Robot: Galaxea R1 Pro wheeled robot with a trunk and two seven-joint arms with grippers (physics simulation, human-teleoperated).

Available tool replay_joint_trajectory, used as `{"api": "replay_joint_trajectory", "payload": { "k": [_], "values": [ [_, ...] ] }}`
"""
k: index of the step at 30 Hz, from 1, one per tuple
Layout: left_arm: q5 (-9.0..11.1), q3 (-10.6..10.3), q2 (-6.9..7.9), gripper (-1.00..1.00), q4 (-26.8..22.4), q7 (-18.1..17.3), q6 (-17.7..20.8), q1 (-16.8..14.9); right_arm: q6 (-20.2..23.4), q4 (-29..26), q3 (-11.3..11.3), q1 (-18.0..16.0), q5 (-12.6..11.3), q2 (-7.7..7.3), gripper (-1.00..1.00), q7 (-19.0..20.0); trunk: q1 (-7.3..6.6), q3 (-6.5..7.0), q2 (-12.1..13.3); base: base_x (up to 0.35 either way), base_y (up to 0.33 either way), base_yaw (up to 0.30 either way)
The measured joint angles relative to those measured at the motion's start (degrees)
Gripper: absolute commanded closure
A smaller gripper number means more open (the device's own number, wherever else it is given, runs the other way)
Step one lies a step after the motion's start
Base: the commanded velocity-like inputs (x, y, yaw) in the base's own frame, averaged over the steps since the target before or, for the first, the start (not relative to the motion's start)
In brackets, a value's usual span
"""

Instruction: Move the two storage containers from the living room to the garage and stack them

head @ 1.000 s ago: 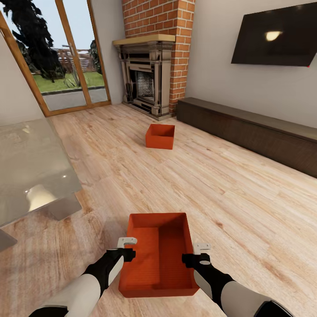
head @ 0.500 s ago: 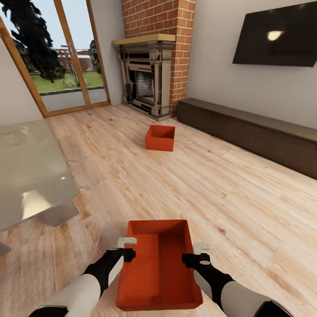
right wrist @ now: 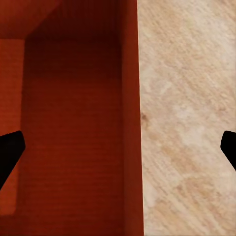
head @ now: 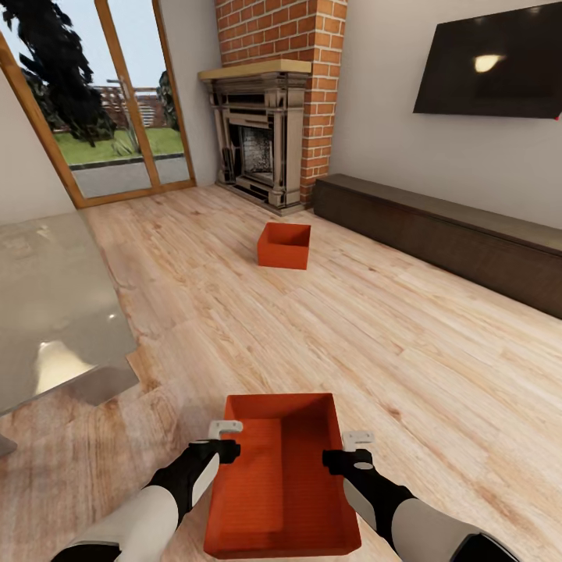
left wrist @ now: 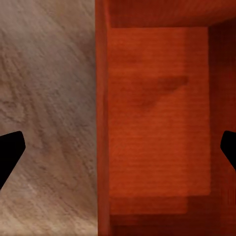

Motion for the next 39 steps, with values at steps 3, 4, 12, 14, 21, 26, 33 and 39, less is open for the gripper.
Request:
{"api": "replay_joint_trajectory", "payload": {
  "k": [3, 4, 12, 14, 21, 26, 33, 39],
  "values": [
    [0.0, 0.0, -0.10, -1.00, 0.7, 0.2, -0.1, 0.0, -0.2, 2.1, 0.0, 0.0, 0.0, 0.13, -1.00, 0.0, 0.00, 0.00, 0.0, 0.000, 0.000, 0.000],
    [0.0, 0.0, -0.13, -1.00, 0.7, 0.2, -0.1, 0.0, -0.2, 2.1, 0.0, 0.0, 0.0, 0.15, -1.00, 0.0, 0.00, 0.00, 0.0, 0.000, 0.000, 0.000],
    [0.0, 0.0, -0.25, -1.00, 4.8, 0.2, -0.6, 0.1, -1.8, 4.8, -0.2, 0.0, 0.1, 0.24, -1.00, -0.1, 0.00, 0.00, 0.0, 0.000, 0.000, 0.000],
    [0.0, 0.0, -0.22, -1.00, 5.1, 0.2, -0.6, 0.1, -2.0, 5.1, -0.2, 0.0, 0.2, 0.26, -1.00, -0.1, 0.00, 0.00, 0.0, 0.000, 0.000, 0.000],
    [0.1, 0.0, -0.08, -1.00, 6.2, 0.2, -0.7, 0.0, -2.3, 5.7, -0.2, 0.0, 0.2, 0.28, -1.00, -0.1, 0.00, 0.00, 0.0, 0.000, 0.000, 0.000],
    [0.4, 0.1, 0.07, -1.00, 7.9, 0.2, -2.4, 0.0, -2.4, 5.7, -0.2, 0.0, 0.2, 0.35, -1.00, -0.1, 0.00, 0.00, 0.0, 0.000, 0.000, 0.000],
    [0.6, 0.1, 0.08, -1.00, 8.0, 0.2, -4.0, 0.0, -2.4, 5.8, -0.2, 0.0, 0.2, 0.45, -1.00, -0.1, 0.00, 0.00, 0.0, 0.000, 0.000, 0.000],
    [0.6, 0.1, 0.08, -1.00, 8.0, 0.2, -3.8, 0.0, -2.8, 7.8, -0.2, 0.0, 0.2, 0.81, -1.00, -0.1, 0.00, 0.00, 0.0, 0.000, 0.000, 0.000]
  ]
}}
